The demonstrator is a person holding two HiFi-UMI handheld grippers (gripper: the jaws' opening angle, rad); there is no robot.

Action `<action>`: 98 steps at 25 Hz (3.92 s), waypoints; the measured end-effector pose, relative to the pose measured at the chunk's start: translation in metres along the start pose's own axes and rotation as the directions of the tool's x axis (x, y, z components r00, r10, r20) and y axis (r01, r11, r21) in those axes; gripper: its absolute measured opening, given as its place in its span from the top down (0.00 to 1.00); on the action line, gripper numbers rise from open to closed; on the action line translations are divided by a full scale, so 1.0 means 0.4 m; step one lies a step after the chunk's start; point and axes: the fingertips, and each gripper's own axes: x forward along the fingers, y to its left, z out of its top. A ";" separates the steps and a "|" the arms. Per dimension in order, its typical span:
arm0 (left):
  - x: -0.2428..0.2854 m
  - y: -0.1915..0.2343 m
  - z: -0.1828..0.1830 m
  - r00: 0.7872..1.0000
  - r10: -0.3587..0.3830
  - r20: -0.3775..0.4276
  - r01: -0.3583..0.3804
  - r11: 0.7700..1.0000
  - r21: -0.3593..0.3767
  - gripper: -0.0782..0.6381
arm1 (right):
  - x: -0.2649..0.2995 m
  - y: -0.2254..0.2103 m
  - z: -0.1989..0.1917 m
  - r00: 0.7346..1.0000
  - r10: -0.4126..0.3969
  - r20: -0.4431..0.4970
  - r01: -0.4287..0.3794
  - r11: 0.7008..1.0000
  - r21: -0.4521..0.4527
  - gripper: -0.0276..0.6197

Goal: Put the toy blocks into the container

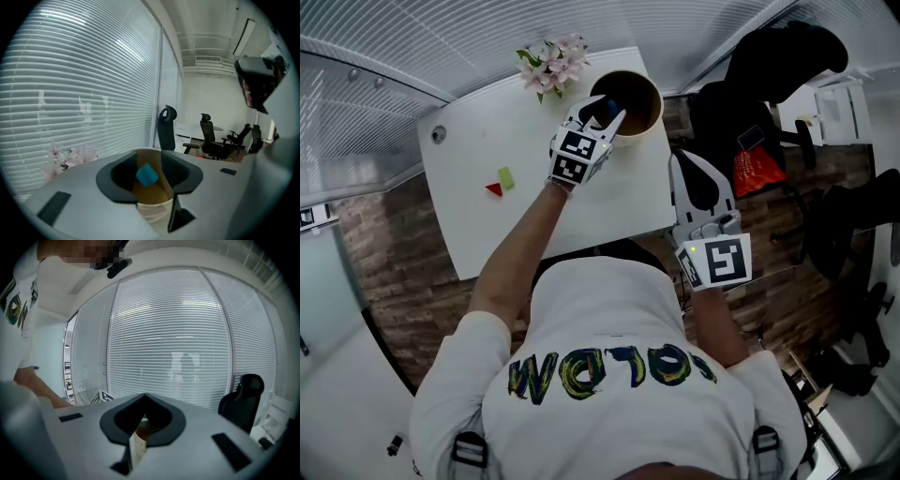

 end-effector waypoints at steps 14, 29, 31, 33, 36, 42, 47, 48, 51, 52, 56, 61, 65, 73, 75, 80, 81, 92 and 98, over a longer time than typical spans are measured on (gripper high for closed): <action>-0.114 0.069 0.008 0.995 0.100 0.026 -0.099 0.995 -0.033 0.66 | 0.055 0.081 0.005 0.994 0.111 -0.007 -0.112 0.994 -0.018 0.95; -0.468 0.282 -0.076 0.921 0.387 0.049 -0.378 0.916 -0.134 0.67 | 0.193 0.356 0.051 0.924 0.382 0.006 -0.380 0.921 -0.086 0.94; -0.510 0.301 -0.088 0.908 0.417 0.047 -0.406 0.902 -0.146 0.67 | 0.201 0.386 0.065 0.914 0.406 0.014 -0.403 0.910 -0.095 0.94; -0.541 0.317 -0.100 0.898 0.438 0.041 -0.427 0.891 -0.156 0.67 | 0.208 0.408 0.076 0.907 0.421 0.021 -0.418 0.903 -0.099 0.94; -0.571 0.331 -0.123 0.889 0.457 0.023 -0.448 0.880 -0.162 0.67 | 0.214 0.424 0.083 0.903 0.429 0.022 -0.425 0.900 -0.098 0.94; -0.634 0.359 -0.223 0.851 0.524 -0.032 -0.519 0.830 -0.204 0.67 | 0.214 0.433 0.076 0.904 0.427 0.022 -0.424 0.902 -0.086 0.94; -0.667 0.355 -0.336 0.827 0.553 -0.105 -0.560 0.790 -0.249 0.65 | 0.215 0.430 0.070 0.905 0.424 0.018 -0.422 0.903 -0.078 0.94; -0.674 0.351 -0.355 0.823 0.556 -0.119 -0.566 0.785 -0.252 0.65 | 0.214 0.430 0.069 0.905 0.424 0.017 -0.422 0.903 -0.077 0.94; -0.693 0.339 -0.414 0.811 0.563 -0.160 -0.584 0.765 -0.272 0.65 | 0.214 0.429 0.065 0.907 0.422 0.016 -0.420 0.905 -0.075 0.94; -0.699 0.336 -0.434 0.807 0.565 -0.173 -0.590 0.756 -0.282 0.65 | 0.215 0.428 0.064 0.907 0.421 0.017 -0.418 0.905 -0.075 0.95; -0.723 0.319 -0.492 0.791 0.571 -0.220 -0.612 0.731 -0.303 0.65 | 0.216 0.425 0.063 0.908 0.418 0.019 -0.415 0.907 -0.072 0.94; -0.730 0.321 -0.552 0.776 0.570 -0.268 -0.630 0.718 -0.295 0.63 | 0.213 0.426 0.060 0.909 0.418 0.014 -0.416 0.907 -0.071 0.94; -0.722 0.333 -0.598 0.766 0.565 -0.308 -0.641 0.709 -0.294 0.61 | 0.206 0.421 0.050 0.911 0.412 0.005 -0.411 0.909 -0.071 0.94; -0.705 0.379 -0.727 0.723 0.563 -0.401 -0.681 0.679 -0.273 0.61 | 0.201 0.412 0.021 0.916 0.400 -0.025 -0.401 0.913 -0.070 0.95; -0.705 0.388 -0.755 0.713 0.563 -0.418 -0.688 0.676 -0.264 0.61 | 0.197 0.414 0.017 0.916 0.399 -0.031 -0.400 0.913 -0.072 0.94; -0.699 0.402 -0.804 0.705 0.553 -0.445 -0.692 0.675 -0.257 0.61 | 0.196 0.416 0.003 0.917 0.397 -0.050 -0.399 0.914 -0.073 0.94; -0.697 0.402 -0.808 0.705 0.551 -0.446 -0.691 0.676 -0.257 0.61 | 0.195 0.414 0.000 0.917 0.395 -0.055 -0.398 0.914 -0.073 0.94; -0.669 0.420 -0.861 0.686 0.548 -0.479 -0.703 0.667 -0.244 0.63 | 0.193 0.418 -0.016 0.917 0.390 -0.079 -0.396 0.915 -0.075 0.94; -0.680 0.427 -0.853 0.674 0.568 -0.471 -0.716 0.660 -0.228 0.71 | 0.197 0.422 -0.012 0.918 0.389 -0.079 -0.395 0.916 -0.073 0.95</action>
